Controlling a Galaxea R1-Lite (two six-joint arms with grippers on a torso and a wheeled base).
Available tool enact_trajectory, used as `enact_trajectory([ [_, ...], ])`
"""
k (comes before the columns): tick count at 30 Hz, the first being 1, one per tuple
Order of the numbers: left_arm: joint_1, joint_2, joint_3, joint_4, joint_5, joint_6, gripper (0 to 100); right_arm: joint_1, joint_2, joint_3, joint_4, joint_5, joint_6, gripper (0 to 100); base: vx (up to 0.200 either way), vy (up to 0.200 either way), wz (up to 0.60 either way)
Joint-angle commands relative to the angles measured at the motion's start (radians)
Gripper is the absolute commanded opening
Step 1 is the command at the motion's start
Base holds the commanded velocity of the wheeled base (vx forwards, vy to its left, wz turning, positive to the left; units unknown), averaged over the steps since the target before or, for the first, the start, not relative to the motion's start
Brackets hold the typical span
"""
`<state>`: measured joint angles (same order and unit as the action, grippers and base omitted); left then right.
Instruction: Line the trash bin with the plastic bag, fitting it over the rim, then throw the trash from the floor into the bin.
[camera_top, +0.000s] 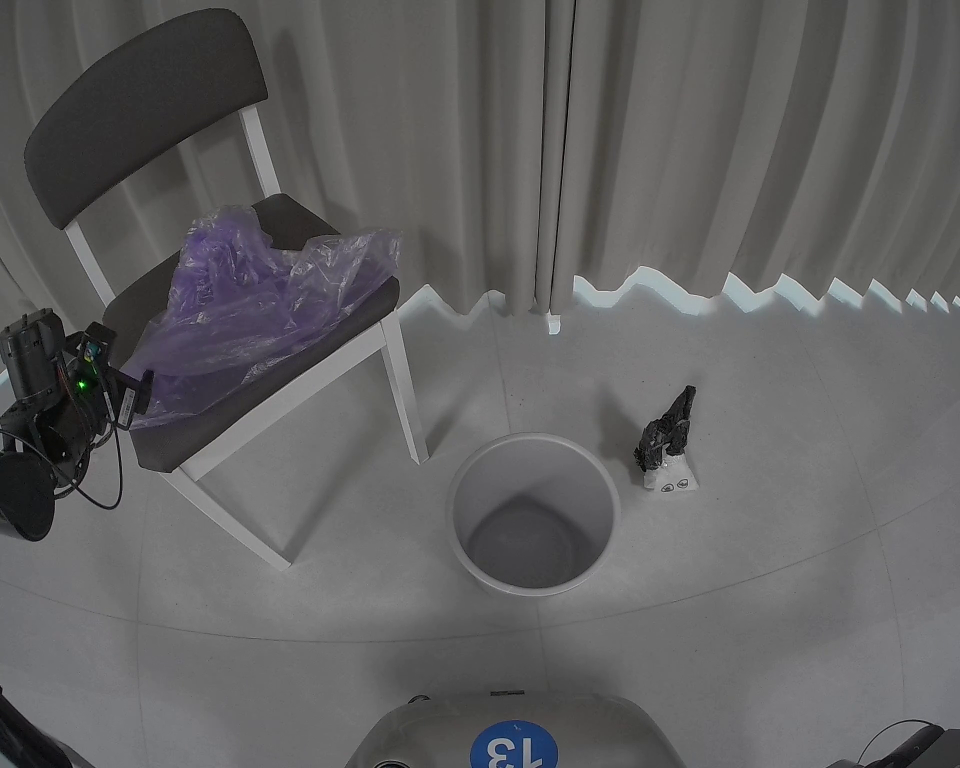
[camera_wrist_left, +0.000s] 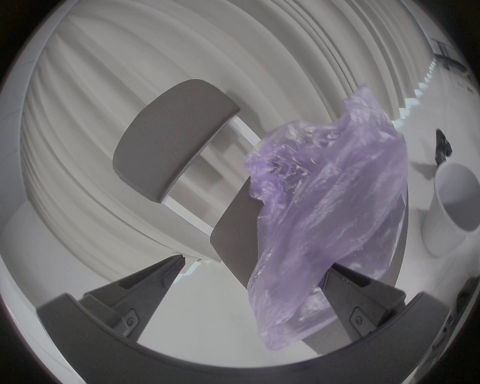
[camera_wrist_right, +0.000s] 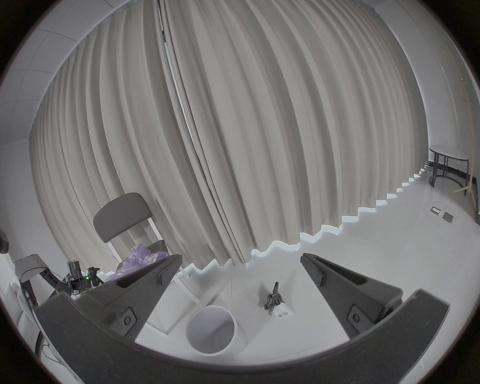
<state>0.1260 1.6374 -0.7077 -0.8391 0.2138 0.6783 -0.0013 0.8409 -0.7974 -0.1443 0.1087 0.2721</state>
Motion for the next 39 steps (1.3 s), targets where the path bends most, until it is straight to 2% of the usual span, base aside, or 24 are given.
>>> enact_trajectory([
  [1, 0.006, -0.001, 0.037, -0.009, -0.005, 0.020, 100, -0.002, -0.002, 0.001, 0.000, 0.000, 0.001, 100, 0.000, 0.000, 0.00],
  [11, 0.035, -0.002, 0.042, -0.011, -0.010, 0.033, 100, -0.002, 0.007, 0.001, 0.000, 0.002, 0.001, 100, 0.000, 0.000, 0.00],
  [21, 0.127, 0.021, 0.040, -0.012, -0.047, 0.050, 100, -0.002, 0.007, 0.006, -0.001, 0.002, 0.001, 100, 0.000, 0.000, 0.00],
  [29, 0.123, 0.025, 0.042, -0.020, -0.045, 0.049, 100, -0.008, 0.011, 0.006, -0.001, 0.002, 0.001, 100, 0.000, 0.000, 0.00],
  [36, 0.121, 0.047, 0.043, -0.089, -0.057, 0.050, 100, -0.014, 0.014, 0.006, -0.001, 0.002, 0.001, 100, 0.000, 0.000, 0.00],
  [37, 0.121, 0.048, 0.043, -0.090, -0.059, 0.050, 0, -0.014, 0.014, 0.004, -0.001, 0.002, 0.001, 100, 0.000, 0.000, 0.00],
  [39, 0.121, 0.048, 0.043, -0.090, -0.060, 0.052, 0, -0.016, 0.014, 0.004, -0.001, 0.002, 0.001, 100, 0.000, 0.000, 0.00],
])
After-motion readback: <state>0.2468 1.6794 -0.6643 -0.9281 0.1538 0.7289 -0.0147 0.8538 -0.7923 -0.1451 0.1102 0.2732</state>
